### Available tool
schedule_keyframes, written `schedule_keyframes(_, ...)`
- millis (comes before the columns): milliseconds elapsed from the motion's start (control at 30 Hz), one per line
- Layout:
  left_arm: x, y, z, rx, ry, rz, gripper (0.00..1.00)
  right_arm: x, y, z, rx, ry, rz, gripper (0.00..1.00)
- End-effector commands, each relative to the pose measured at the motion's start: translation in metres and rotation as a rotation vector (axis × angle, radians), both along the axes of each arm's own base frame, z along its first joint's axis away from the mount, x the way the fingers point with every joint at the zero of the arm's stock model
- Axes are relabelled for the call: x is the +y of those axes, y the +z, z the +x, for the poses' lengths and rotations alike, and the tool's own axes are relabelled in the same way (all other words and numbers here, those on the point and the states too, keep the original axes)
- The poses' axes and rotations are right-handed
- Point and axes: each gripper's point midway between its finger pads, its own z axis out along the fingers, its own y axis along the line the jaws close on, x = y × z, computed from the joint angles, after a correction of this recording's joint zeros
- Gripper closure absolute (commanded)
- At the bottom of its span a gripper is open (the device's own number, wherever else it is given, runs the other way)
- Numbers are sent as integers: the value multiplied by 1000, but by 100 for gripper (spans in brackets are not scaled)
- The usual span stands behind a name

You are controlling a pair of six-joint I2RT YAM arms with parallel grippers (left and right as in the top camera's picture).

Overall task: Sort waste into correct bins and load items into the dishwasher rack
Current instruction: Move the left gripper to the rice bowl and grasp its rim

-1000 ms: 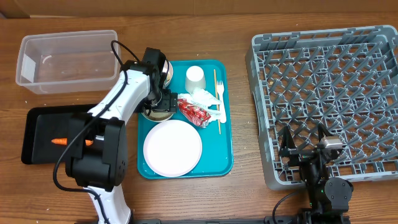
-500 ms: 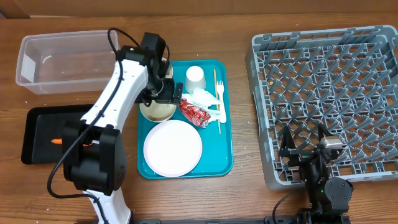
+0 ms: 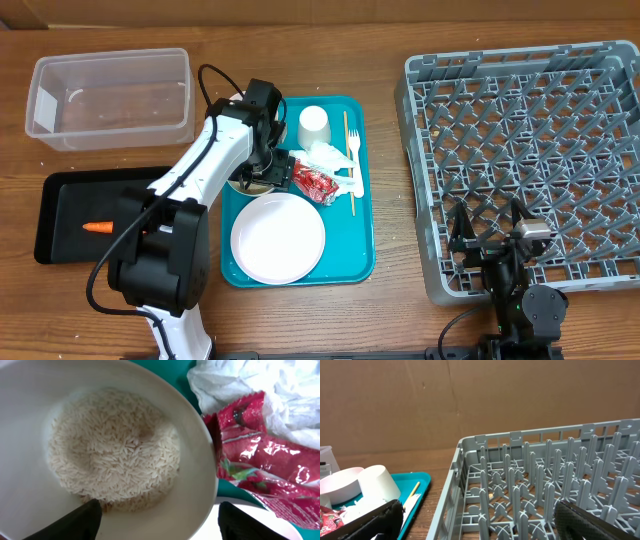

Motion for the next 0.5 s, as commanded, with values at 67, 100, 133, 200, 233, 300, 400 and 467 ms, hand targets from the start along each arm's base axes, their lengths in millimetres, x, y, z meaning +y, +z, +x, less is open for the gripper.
schedule_keyframes(67,-3,4,0,-26,-48,19,41,-2,-3,0,1,-8,3,0)
schedule_keyframes(100,-3,4,0,-26,-49,19,46,-2,-3,0,1,-8,3,0)
schedule_keyframes(133,-3,4,0,-27,-49,19,51,-2,-3,0,1,-8,3,0)
schedule_keyframes(200,-3,4,1,-27,-49,19,62,-2,-3,0,1,-8,3,0)
schedule_keyframes(233,-3,4,1,-28,-49,18,63,-2,-3,0,1,-8,3,0)
schedule_keyframes(300,-4,4,1,-31,-50,17,61,-2,-3,0,1,-8,3,0)
schedule_keyframes(400,-4,4,1,-30,-51,13,57,-2,-3,0,1,-8,3,0)
schedule_keyframes(467,-6,3,1,-29,-52,5,54,-2,-3,0,1,-8,3,0)
